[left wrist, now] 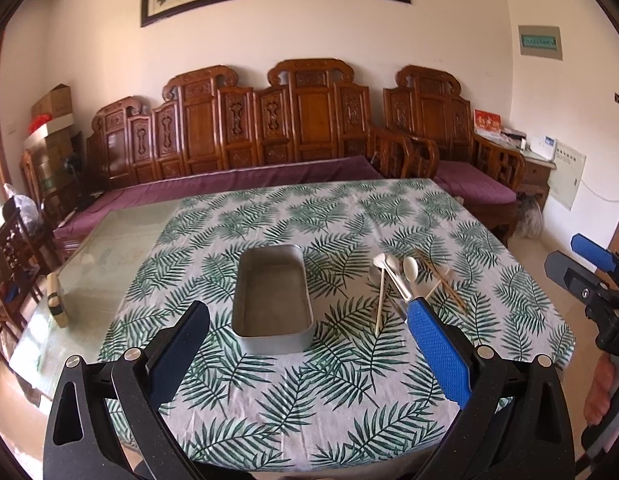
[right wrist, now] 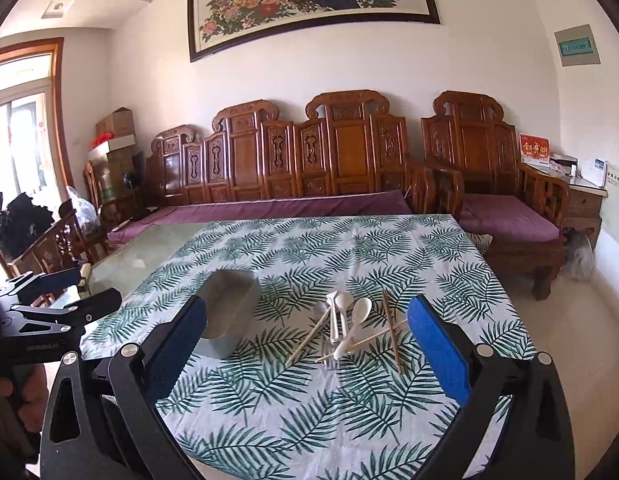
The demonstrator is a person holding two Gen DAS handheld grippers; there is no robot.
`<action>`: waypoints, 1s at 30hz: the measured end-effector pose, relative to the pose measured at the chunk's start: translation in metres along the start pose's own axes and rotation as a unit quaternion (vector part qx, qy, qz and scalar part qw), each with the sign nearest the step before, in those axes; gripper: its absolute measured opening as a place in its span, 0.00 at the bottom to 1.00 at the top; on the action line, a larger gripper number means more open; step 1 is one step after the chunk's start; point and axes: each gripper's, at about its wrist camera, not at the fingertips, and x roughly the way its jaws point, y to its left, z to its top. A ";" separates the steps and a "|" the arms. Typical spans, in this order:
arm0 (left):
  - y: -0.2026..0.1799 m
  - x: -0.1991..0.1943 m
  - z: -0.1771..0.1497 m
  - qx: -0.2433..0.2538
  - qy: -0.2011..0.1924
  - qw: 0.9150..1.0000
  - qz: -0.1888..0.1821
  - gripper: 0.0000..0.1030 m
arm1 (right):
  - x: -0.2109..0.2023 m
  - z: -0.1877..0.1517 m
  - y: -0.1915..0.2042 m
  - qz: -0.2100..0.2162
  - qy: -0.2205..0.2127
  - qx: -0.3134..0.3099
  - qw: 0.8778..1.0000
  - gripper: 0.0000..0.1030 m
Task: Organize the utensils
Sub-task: 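Move both grippers down toward the utensil pile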
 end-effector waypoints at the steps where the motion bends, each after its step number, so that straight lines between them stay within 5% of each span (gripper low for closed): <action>1: -0.001 0.004 0.000 0.003 0.002 1.000 -0.003 0.93 | 0.002 0.000 -0.003 -0.001 0.001 0.000 1.000 0.96; 8: -0.010 0.034 0.003 0.019 0.026 0.999 -0.027 0.93 | 0.029 -0.003 -0.024 0.001 0.021 0.005 1.000 0.88; 20: -0.022 0.104 0.000 0.027 0.080 0.993 -0.081 0.93 | 0.124 -0.017 -0.071 0.014 0.105 0.010 0.994 0.55; 30: -0.032 0.158 -0.004 0.032 0.114 0.989 -0.085 0.84 | 0.225 -0.037 -0.087 0.035 0.176 0.029 0.983 0.49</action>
